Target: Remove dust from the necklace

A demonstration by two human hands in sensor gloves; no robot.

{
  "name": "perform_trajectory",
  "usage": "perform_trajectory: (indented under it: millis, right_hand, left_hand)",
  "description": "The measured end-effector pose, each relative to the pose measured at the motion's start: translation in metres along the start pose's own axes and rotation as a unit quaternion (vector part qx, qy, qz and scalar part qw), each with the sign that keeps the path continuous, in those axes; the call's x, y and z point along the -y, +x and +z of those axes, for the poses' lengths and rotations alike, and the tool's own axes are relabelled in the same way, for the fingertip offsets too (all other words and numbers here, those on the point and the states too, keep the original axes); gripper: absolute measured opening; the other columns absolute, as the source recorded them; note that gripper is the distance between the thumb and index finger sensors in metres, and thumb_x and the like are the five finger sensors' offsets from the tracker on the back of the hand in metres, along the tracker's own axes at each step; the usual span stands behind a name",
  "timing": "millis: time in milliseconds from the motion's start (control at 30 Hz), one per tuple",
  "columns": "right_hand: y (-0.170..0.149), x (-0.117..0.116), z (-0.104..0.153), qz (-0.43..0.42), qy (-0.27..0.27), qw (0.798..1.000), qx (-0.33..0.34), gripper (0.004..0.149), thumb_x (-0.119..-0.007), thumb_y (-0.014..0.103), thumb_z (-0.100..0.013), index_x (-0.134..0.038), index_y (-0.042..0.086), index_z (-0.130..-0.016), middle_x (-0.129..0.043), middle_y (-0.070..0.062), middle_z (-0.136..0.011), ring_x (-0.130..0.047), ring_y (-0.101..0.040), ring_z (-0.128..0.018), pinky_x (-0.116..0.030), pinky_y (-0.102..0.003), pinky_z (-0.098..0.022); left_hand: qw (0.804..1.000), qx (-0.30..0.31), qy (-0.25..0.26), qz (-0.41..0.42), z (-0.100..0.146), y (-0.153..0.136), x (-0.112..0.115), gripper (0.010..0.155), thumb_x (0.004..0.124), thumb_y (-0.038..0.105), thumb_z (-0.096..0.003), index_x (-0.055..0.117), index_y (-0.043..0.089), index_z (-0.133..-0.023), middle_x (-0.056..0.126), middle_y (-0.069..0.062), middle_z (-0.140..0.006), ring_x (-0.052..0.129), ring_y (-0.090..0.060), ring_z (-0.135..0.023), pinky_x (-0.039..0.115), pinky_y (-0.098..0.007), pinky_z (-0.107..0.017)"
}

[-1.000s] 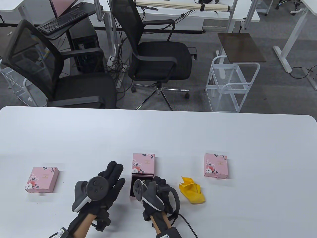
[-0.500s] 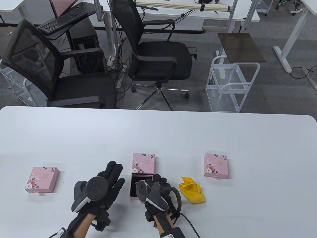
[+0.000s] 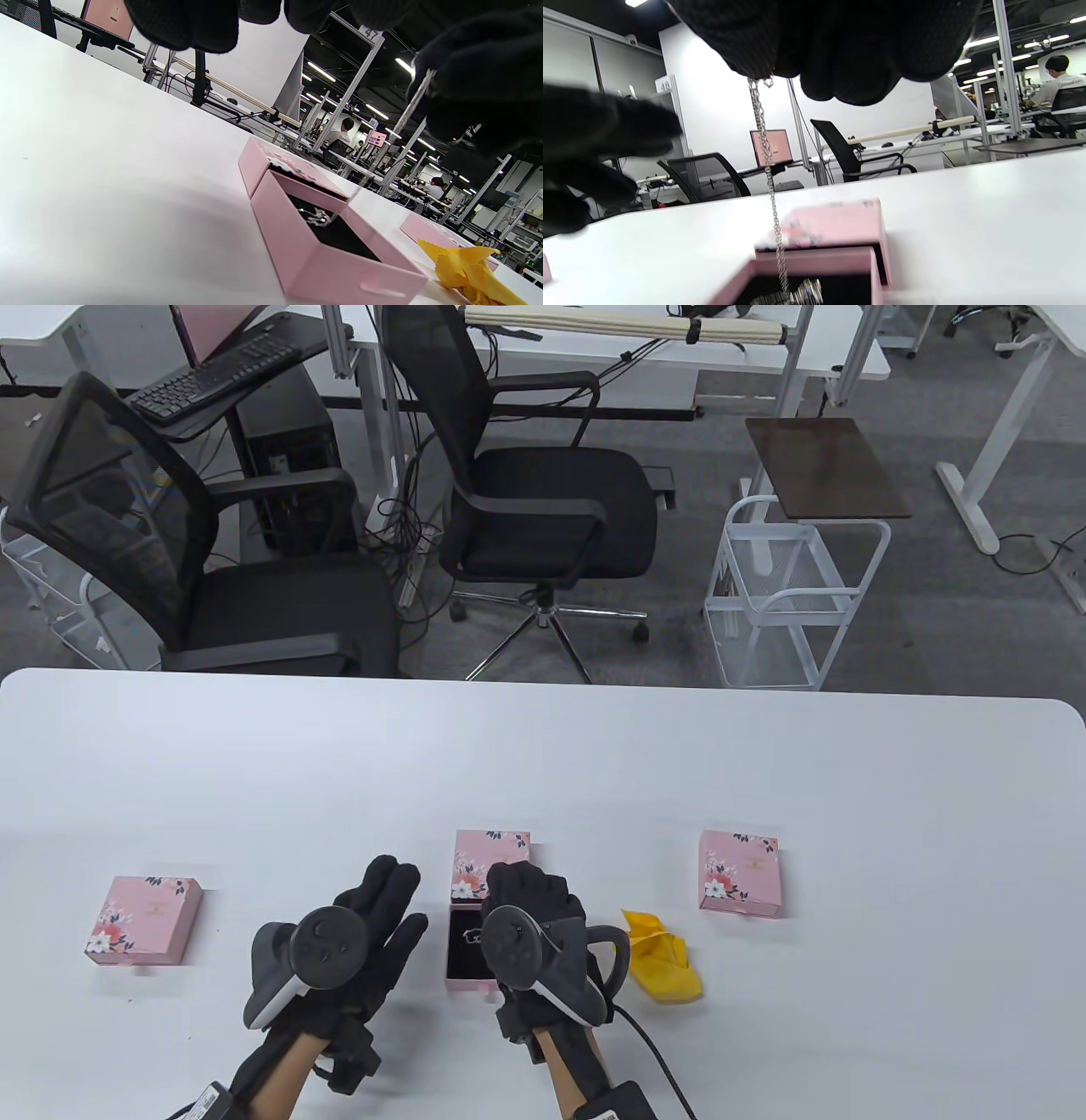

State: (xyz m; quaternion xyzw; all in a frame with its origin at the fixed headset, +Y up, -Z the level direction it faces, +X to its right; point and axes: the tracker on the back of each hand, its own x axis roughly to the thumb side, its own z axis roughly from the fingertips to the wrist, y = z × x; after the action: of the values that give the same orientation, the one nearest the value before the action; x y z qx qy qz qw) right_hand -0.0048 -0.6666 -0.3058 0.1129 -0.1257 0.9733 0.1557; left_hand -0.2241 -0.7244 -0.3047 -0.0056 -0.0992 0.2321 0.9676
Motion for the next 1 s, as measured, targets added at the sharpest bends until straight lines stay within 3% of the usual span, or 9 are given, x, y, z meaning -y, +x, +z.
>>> perform_trajectory:
  millis: [167, 333, 500, 633, 767, 933, 1000]
  right_hand:
    - [0.006, 0.027, -0.005, -0.043, -0.039, 0.998, 0.01, 0.042, -0.075, 0.026, -0.064, -0.07, 0.009, -0.102, -0.076, -0.026, -0.1, -0.084, -0.045, -0.079, -0.075, -0.052, -0.057]
    - [0.006, 0.038, -0.001, -0.073, -0.063, 0.995, 0.026, 0.042, -0.075, 0.026, -0.064, -0.07, 0.008, -0.102, -0.077, -0.026, -0.099, -0.085, -0.044, -0.077, -0.076, -0.051, -0.056]
    - [0.009, 0.042, -0.001, -0.066, -0.071, 0.995, 0.037, 0.042, -0.075, 0.026, -0.064, -0.071, 0.008, -0.101, -0.078, -0.026, -0.098, -0.086, -0.043, -0.076, -0.077, -0.05, -0.056]
    - [0.01, 0.038, -0.001, -0.068, -0.063, 0.995, 0.041, 0.042, -0.074, 0.025, -0.064, -0.07, 0.007, -0.101, -0.078, -0.025, -0.097, -0.086, -0.043, -0.076, -0.077, -0.05, -0.056]
    - [0.01, 0.037, -0.001, -0.071, -0.066, 0.994, 0.043, 0.042, -0.074, 0.025, -0.063, -0.07, 0.007, -0.101, -0.078, -0.026, -0.097, -0.086, -0.043, -0.076, -0.077, -0.05, -0.055]
    - [0.007, 0.036, -0.002, -0.07, -0.068, 0.995, 0.037, 0.042, -0.074, 0.025, -0.063, -0.07, 0.007, -0.101, -0.078, -0.025, -0.097, -0.086, -0.043, -0.076, -0.077, -0.05, -0.056]
    - [0.005, 0.036, -0.003, -0.072, -0.07, 0.994, 0.034, 0.042, -0.074, 0.025, -0.063, -0.07, 0.007, -0.101, -0.078, -0.025, -0.097, -0.086, -0.043, -0.076, -0.077, -0.05, -0.056]
  left_hand:
    - [1.0, 0.005, -0.004, -0.005, -0.001, 0.003, 0.003, 0.064, 0.064, 0.051, -0.0609, 0.043, 0.027, -0.117, 0.039, -0.003, -0.125, 0.056, -0.036, -0.105, 0.06, -0.054, -0.075]
    - [1.0, 0.027, 0.012, 0.01, -0.002, 0.015, -0.002, 0.071, 0.07, 0.051, -0.0594, 0.041, 0.022, -0.117, 0.04, -0.01, -0.124, 0.054, -0.036, -0.103, 0.061, -0.05, -0.075]
    - [0.998, 0.048, 0.031, 0.038, -0.009, 0.04, -0.01, 0.071, 0.075, 0.049, -0.0581, 0.046, 0.021, -0.116, 0.049, -0.012, -0.122, 0.061, -0.035, -0.101, 0.065, -0.049, -0.073]
    - [0.997, 0.055, 0.001, 0.063, -0.018, 0.056, -0.006, 0.071, 0.078, 0.049, -0.0567, 0.05, 0.02, -0.115, 0.056, -0.012, -0.12, 0.067, -0.034, -0.099, 0.068, -0.049, -0.071]
    - [0.995, 0.043, -0.014, 0.094, -0.027, 0.057, 0.0, 0.064, 0.079, 0.048, -0.0566, 0.06, 0.022, -0.111, 0.073, -0.008, -0.113, 0.081, -0.029, -0.092, 0.076, -0.046, -0.066]
    - [0.99, 0.009, 0.028, 0.138, -0.03, 0.048, 0.003, 0.041, 0.079, 0.044, -0.0566, 0.084, 0.028, -0.094, 0.099, 0.0, -0.09, 0.097, -0.021, -0.073, 0.086, -0.04, -0.053]
    - [0.989, 0.013, 0.014, 0.148, -0.031, 0.044, -0.001, 0.04, 0.079, 0.045, -0.0564, 0.086, 0.027, -0.092, 0.101, 0.0, -0.085, 0.099, -0.019, -0.07, 0.087, -0.039, -0.051]
